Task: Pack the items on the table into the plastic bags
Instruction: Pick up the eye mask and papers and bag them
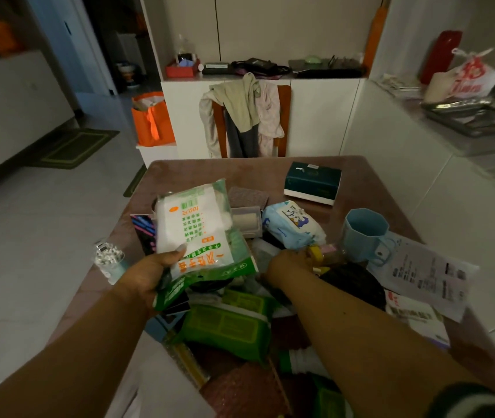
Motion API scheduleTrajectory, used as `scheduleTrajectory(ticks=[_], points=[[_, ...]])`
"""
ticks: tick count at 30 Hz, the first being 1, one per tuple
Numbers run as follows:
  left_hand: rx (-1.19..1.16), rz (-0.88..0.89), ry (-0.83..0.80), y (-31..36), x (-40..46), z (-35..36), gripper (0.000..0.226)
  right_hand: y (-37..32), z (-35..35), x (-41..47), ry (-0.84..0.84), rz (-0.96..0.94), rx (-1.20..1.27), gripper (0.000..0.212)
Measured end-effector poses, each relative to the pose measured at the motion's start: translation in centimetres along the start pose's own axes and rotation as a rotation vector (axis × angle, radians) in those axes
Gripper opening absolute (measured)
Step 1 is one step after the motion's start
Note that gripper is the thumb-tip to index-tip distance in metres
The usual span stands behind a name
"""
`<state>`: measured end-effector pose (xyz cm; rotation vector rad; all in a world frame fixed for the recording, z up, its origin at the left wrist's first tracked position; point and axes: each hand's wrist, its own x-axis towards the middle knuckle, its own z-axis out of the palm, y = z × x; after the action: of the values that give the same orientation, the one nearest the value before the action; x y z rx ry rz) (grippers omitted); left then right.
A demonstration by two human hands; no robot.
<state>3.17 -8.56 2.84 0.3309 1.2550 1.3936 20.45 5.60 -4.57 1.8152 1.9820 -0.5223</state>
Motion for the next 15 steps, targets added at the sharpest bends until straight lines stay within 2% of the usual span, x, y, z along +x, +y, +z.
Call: scheduleTrajectory(ticks=[6, 9, 12, 15], points=[[0.001, -0.02, 0.033, -0.4, -0.1, -0.1, 0.016, 0.0, -0.9, -0.3, 0.026, 0.029, -0.011, 0.067], [0.013, -0.023, 0.046, -0.3, 0.0, -0.1, 0.017, 0.2, -1.3, -1.2, 0.133, -0.019, 0.013, 0.052], [0.037, -0.041, 0.069, -0.3, -0.2, -0.1, 0.013, 0.3, -2.3, -2.1, 0.199, -0.132, 0.077, 0.053], [0.054, -0.056, 0.092, -0.2, -0.5, -0.2, 0.011, 0.5, -3.6, -3.2, 0.057, -0.174, 0.235, 0.056]])
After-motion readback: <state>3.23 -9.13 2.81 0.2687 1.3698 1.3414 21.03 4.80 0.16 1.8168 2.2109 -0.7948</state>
